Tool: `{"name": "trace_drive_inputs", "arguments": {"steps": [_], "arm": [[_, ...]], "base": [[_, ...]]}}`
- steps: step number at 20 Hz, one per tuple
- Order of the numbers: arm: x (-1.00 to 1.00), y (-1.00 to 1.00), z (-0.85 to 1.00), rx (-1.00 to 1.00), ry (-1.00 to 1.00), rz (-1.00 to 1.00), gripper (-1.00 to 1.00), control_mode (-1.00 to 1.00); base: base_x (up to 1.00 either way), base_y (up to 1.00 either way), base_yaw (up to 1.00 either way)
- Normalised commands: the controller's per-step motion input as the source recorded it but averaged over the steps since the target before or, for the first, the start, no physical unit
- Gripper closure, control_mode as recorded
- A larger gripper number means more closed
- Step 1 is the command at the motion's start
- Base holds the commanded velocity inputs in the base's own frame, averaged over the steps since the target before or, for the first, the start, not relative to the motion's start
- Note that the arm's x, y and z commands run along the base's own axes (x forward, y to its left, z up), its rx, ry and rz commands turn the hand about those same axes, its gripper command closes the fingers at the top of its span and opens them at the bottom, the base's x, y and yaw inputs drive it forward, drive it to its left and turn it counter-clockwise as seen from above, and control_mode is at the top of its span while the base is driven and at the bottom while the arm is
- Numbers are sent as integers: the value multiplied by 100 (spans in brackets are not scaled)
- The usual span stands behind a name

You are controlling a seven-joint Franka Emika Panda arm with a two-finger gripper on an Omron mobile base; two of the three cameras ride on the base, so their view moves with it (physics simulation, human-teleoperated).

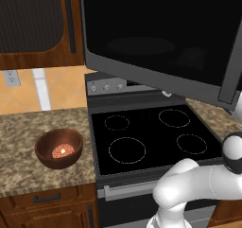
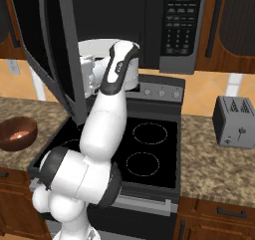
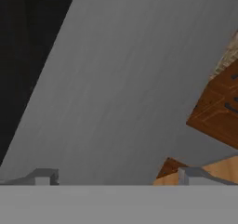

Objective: Open the microwave, place the bowl with waffle inside the microwave, then close the microwave door and turn it on.

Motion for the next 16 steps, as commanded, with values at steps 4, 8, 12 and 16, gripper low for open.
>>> {"name": "trace_drive_inputs", "arguments": {"steps": [4, 8, 12, 16], "arm": [[-48, 100, -5, -17, -19, 22, -100, -100], [-28, 100, -31, -35, -38, 1, -100, -100], [-3, 100, -31, -37, -20, 0, -100, -100], [3, 71, -26, -17, 0, -3, -100, -100]], "base": [[0, 0, 0], [0, 0, 0], [0, 0, 0], [0, 0, 0]]}}
